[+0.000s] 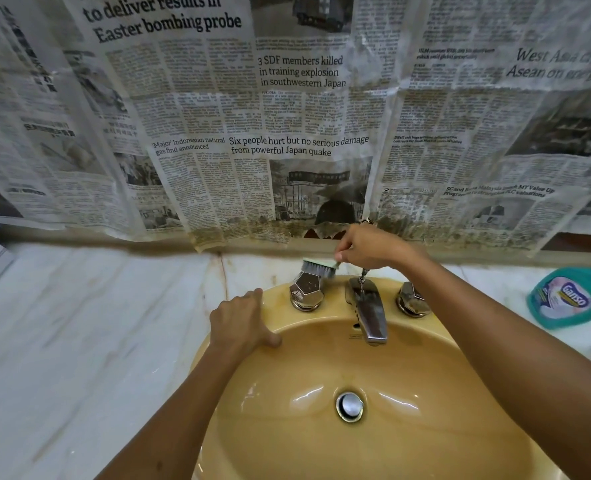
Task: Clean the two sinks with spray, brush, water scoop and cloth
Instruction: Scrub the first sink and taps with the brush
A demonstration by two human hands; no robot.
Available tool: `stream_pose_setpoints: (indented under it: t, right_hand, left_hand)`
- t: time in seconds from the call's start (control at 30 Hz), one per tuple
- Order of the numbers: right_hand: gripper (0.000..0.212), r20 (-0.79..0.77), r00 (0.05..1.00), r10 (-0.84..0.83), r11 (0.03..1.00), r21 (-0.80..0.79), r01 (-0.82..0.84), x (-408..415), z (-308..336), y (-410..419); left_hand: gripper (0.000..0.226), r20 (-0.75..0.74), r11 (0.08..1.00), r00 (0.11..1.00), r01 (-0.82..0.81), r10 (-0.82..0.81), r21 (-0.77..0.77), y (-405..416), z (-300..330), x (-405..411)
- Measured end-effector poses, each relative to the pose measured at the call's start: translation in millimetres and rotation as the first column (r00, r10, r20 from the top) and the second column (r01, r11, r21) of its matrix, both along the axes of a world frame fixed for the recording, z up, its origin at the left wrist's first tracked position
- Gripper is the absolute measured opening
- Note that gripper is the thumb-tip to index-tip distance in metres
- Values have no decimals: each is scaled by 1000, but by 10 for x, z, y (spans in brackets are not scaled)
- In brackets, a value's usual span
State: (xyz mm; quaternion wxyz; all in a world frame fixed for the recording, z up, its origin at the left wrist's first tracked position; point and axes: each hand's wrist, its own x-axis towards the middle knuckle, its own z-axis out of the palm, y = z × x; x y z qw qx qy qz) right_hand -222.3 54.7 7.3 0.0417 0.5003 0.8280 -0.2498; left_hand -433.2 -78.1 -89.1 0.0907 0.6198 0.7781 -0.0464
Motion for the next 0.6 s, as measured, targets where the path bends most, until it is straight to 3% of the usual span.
stream_pose_setpoints:
  t: [0.6]
  right_hand:
    - [21, -31, 1000, 7, 1000, -22, -8, -95, -36, 74]
  left_hand:
    - [84, 19, 1000, 1000, -9, 9, 4, -14, 9, 1]
